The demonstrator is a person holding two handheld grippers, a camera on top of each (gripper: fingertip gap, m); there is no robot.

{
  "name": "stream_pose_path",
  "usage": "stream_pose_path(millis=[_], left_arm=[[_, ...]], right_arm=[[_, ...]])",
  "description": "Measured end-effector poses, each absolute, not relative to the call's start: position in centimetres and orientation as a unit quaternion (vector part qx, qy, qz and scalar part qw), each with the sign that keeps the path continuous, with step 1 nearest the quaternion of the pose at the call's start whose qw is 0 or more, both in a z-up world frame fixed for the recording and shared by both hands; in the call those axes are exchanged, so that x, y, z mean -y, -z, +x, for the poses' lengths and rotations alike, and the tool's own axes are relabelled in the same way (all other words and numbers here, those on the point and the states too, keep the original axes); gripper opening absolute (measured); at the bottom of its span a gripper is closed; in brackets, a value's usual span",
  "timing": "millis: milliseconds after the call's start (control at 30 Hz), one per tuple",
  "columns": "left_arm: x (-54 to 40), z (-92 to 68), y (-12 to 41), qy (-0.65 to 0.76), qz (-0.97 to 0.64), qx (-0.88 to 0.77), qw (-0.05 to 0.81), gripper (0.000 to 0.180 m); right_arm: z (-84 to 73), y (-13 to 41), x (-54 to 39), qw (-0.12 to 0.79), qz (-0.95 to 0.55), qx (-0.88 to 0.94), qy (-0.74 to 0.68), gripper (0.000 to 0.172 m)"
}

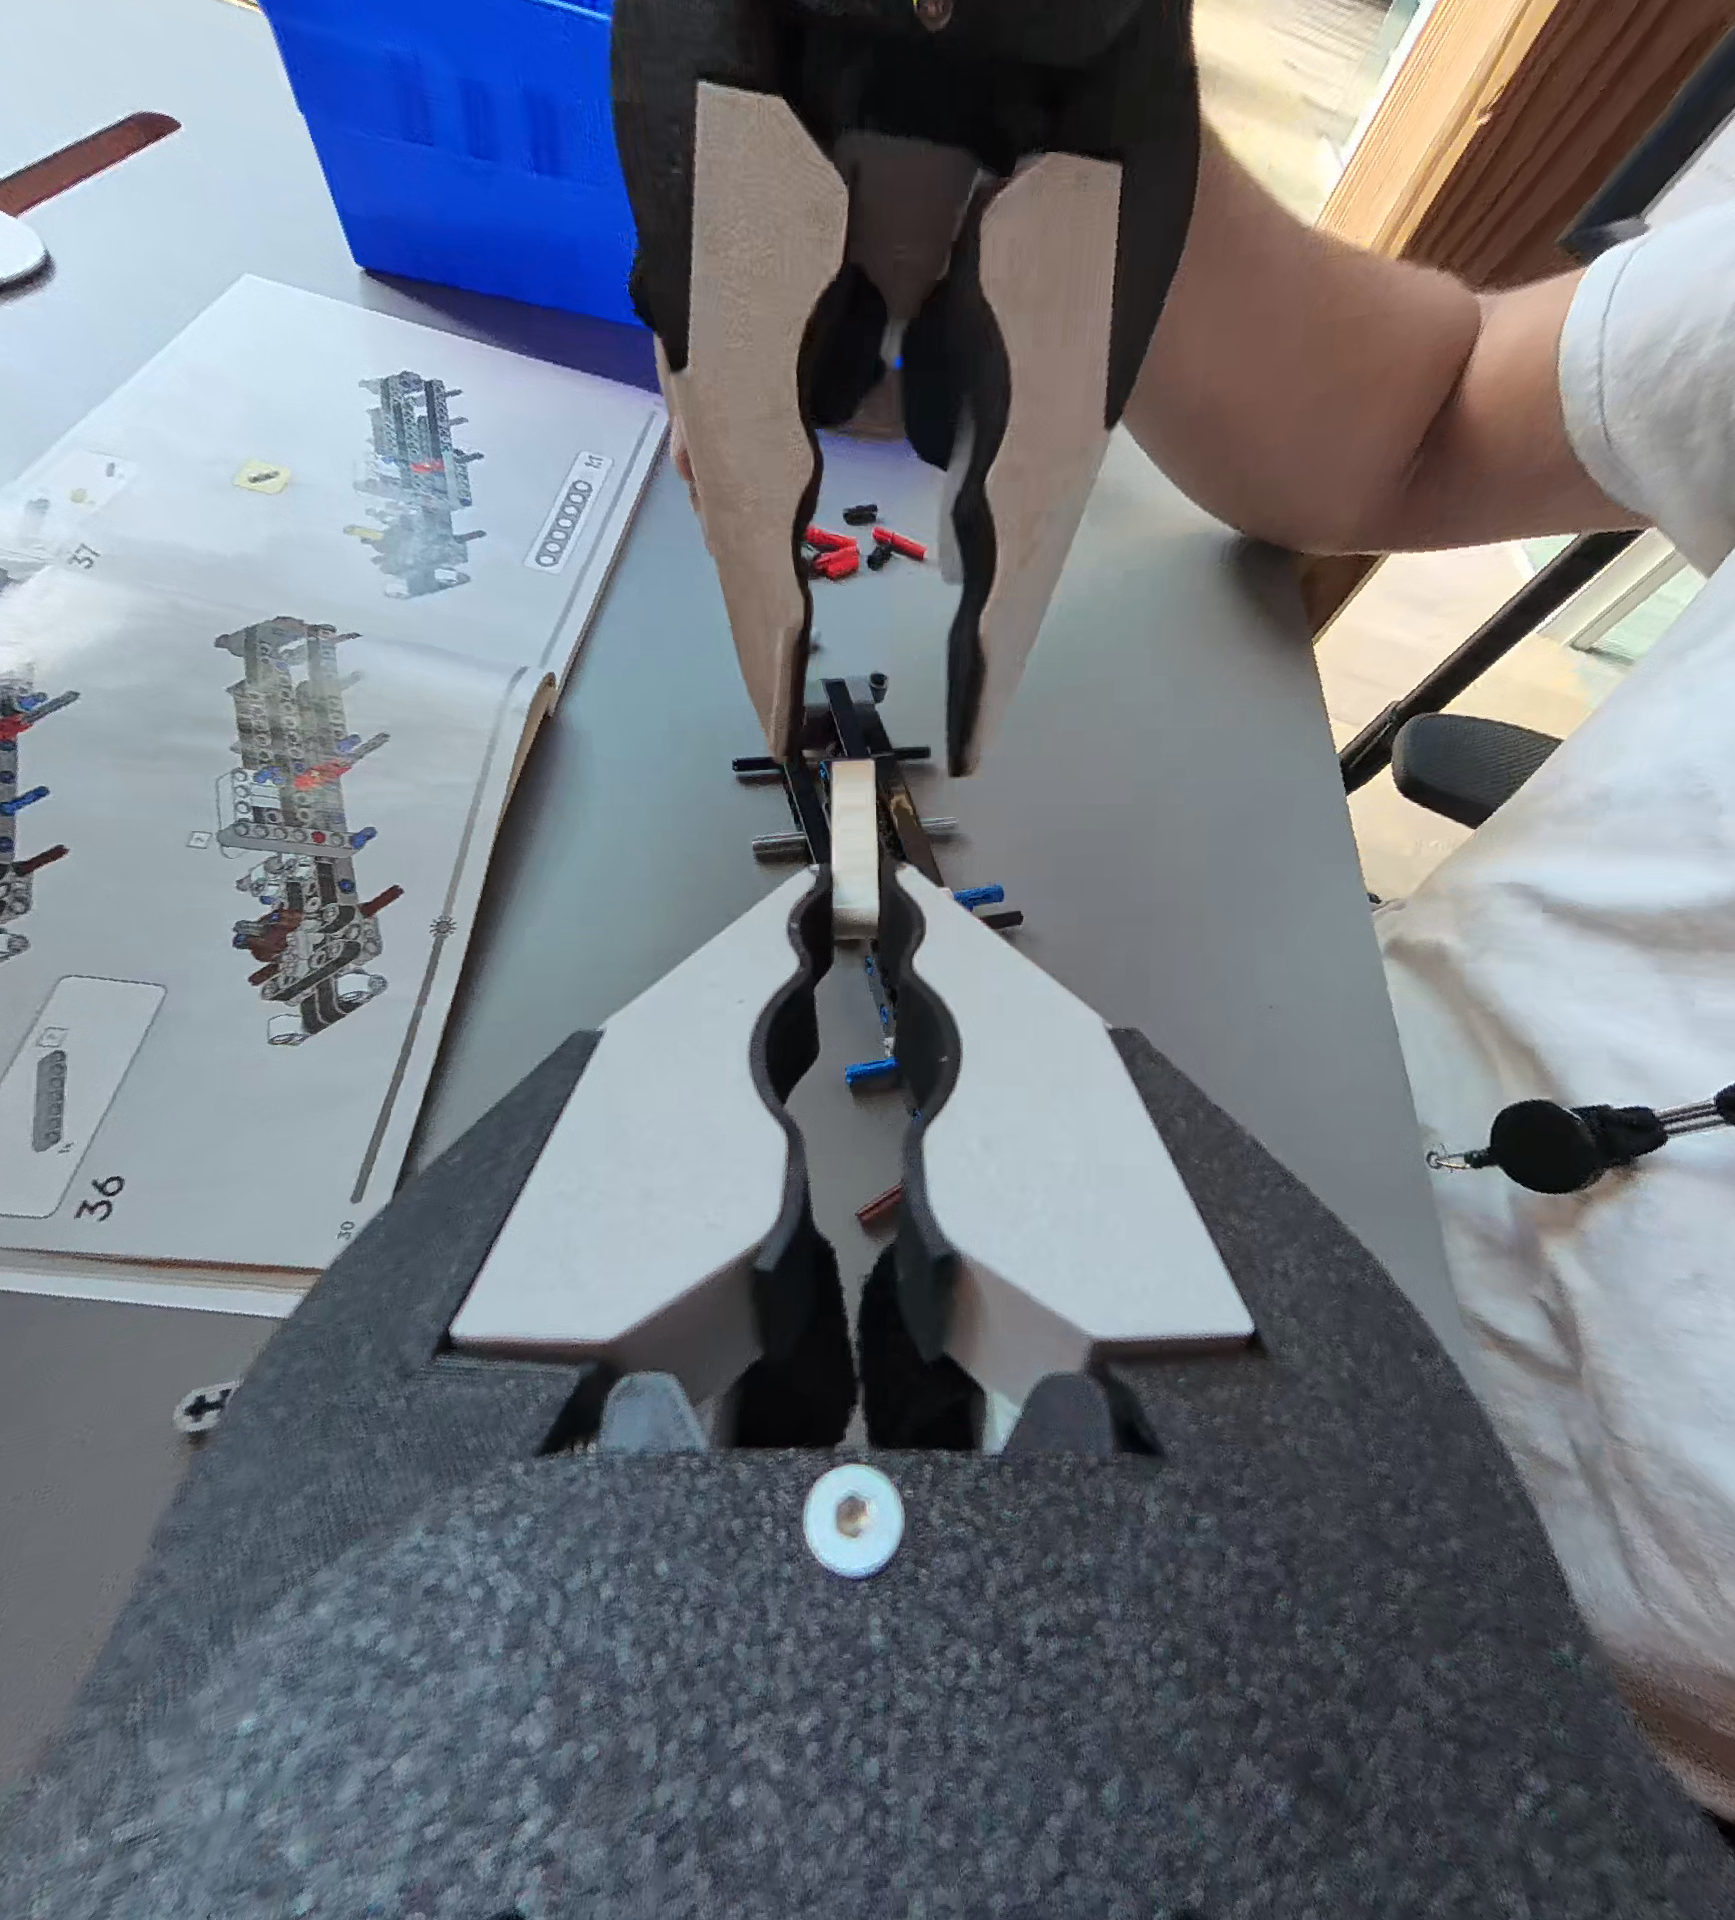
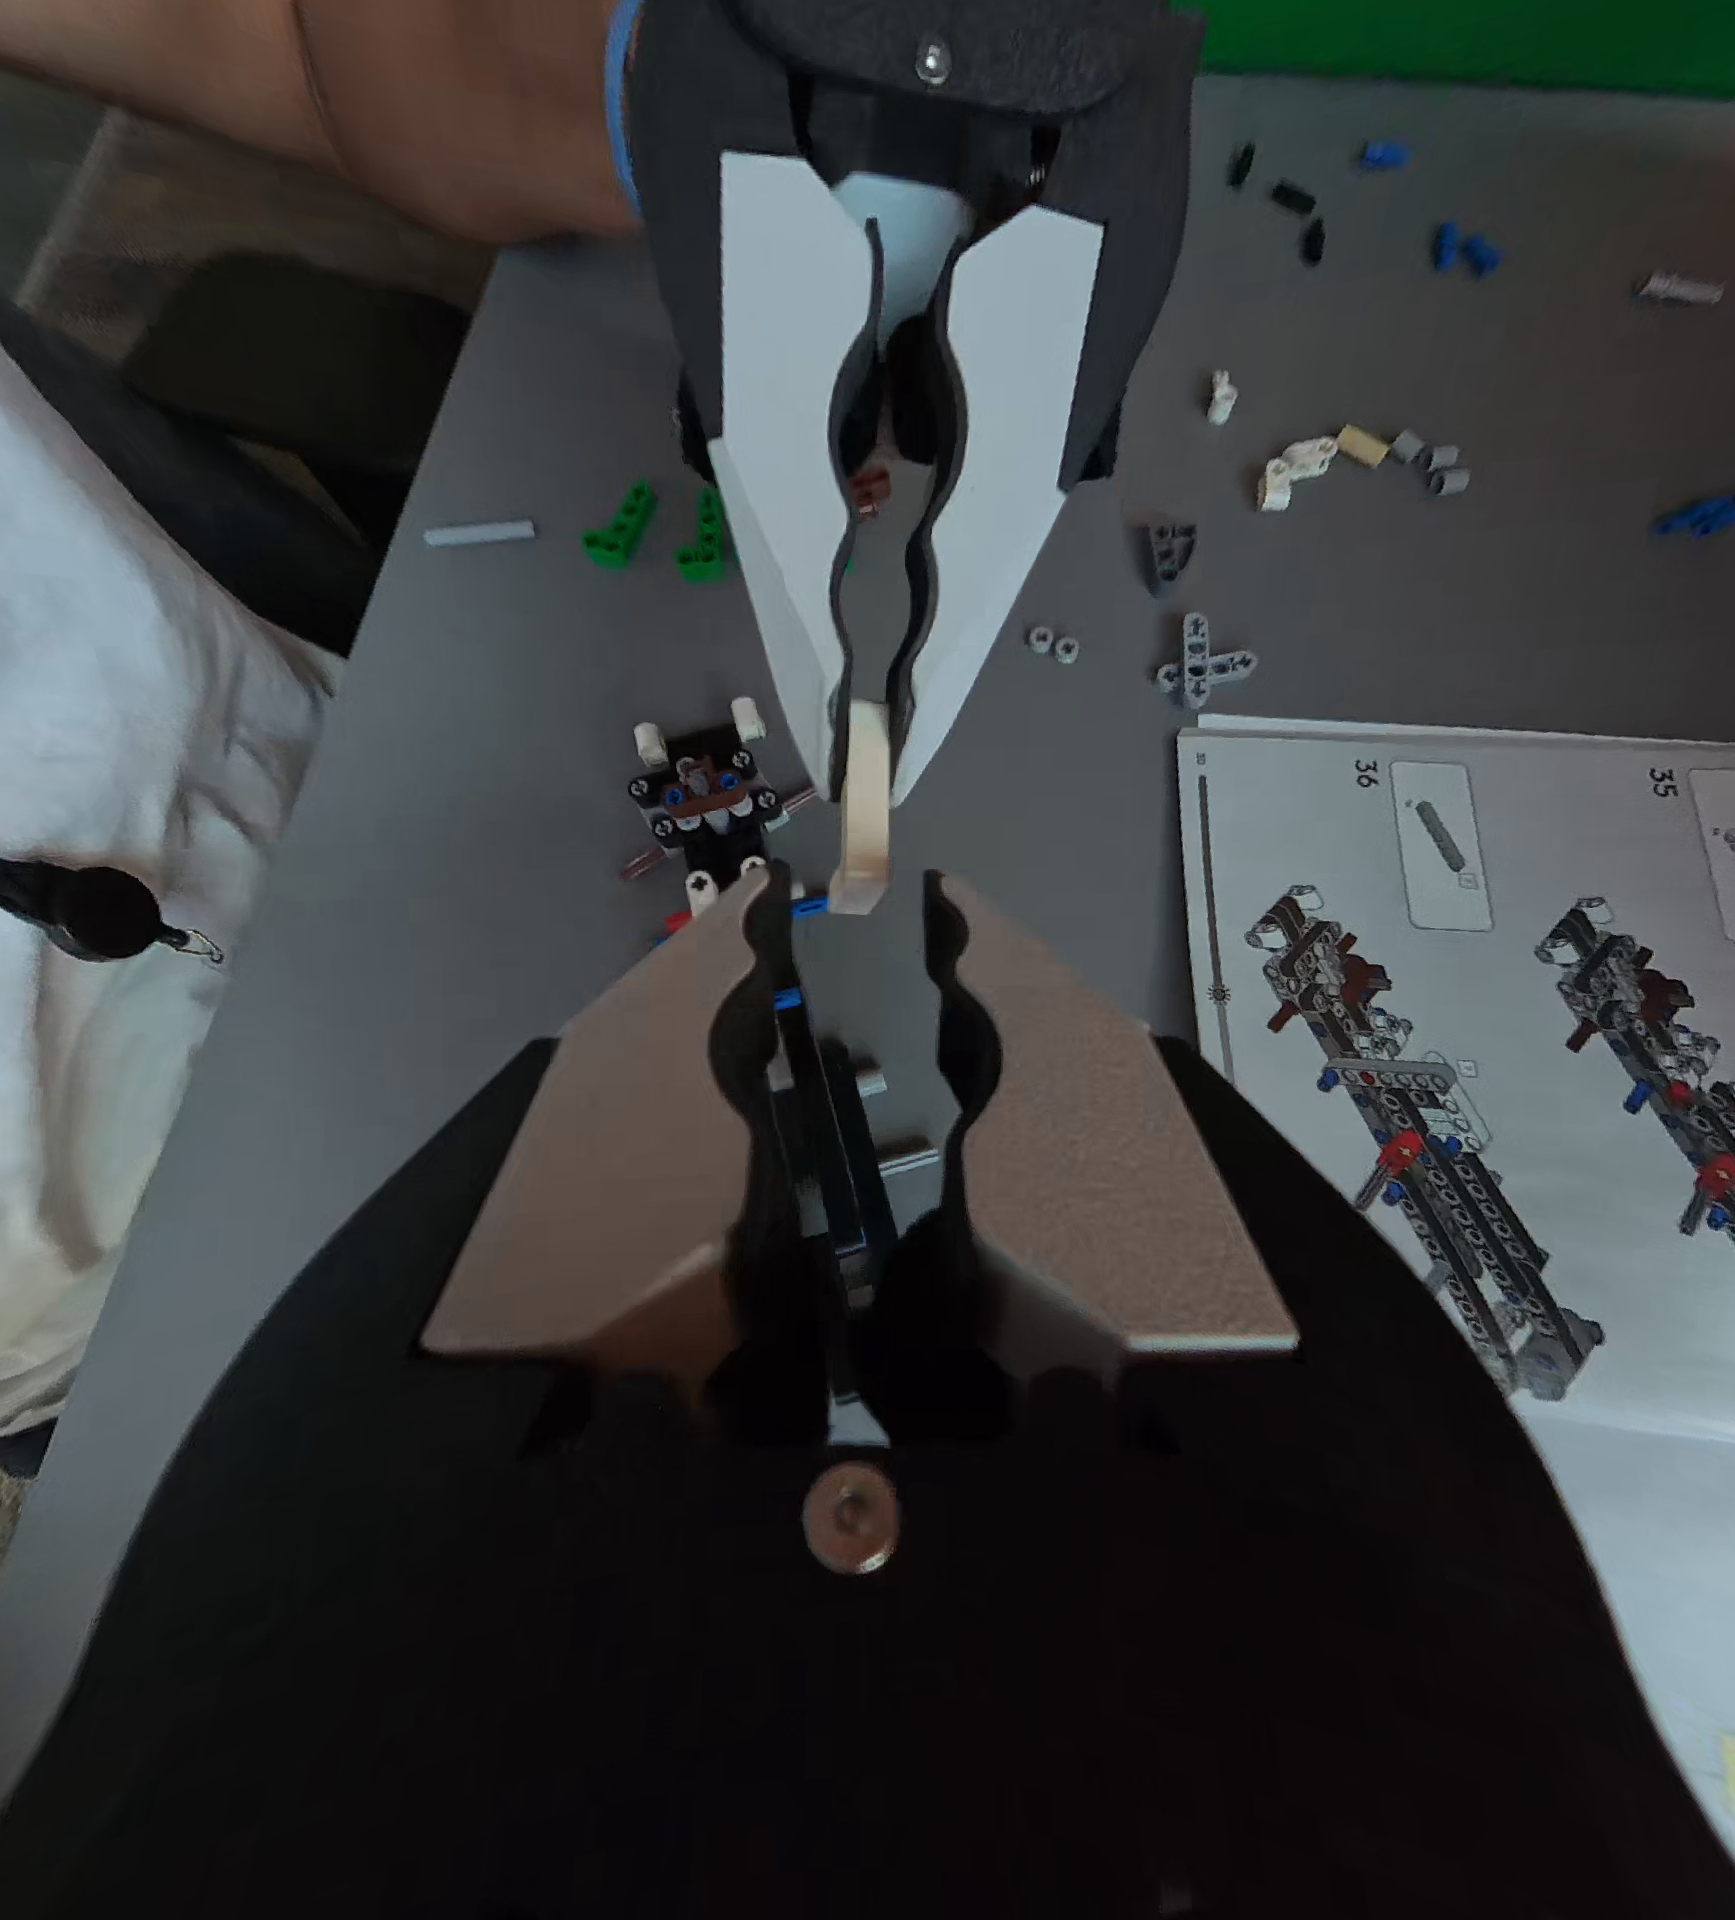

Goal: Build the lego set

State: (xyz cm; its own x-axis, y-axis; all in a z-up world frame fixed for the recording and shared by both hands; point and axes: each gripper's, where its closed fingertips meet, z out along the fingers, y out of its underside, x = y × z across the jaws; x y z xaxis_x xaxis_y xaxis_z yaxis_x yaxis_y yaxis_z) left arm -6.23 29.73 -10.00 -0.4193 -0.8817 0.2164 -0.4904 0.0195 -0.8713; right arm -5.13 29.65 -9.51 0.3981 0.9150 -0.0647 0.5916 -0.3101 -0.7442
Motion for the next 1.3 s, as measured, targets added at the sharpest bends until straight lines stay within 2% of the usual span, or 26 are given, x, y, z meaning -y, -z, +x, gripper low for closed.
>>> stream_pose_path(millis=[133,267,600,1300], left_arm=[[-30.0,-6.3,10.3,0.462,-0.506,-0.695,0.217,0.006],[-29.3,-6.1,10.8,0.419,-0.505,-0.715,0.241,0.006],[-25.9,-8.0,11.1,0.421,-0.527,-0.7,0.234,0.006],[-23.5,-8.2,12.3,0.387,-0.53,-0.71,0.257,0.006]], right_arm=[[-3.6,9.4,-28.5,0.414,-0.728,0.456,-0.302,0.038],[-1.9,10.4,-27.5,0.427,-0.736,0.438,-0.29,0.042],[-3.1,12.6,-25.3,0.381,-0.744,0.492,-0.243,0.05],[-3.1,14.2,-25.3,0.364,-0.743,0.481,-0.289,0.049]])
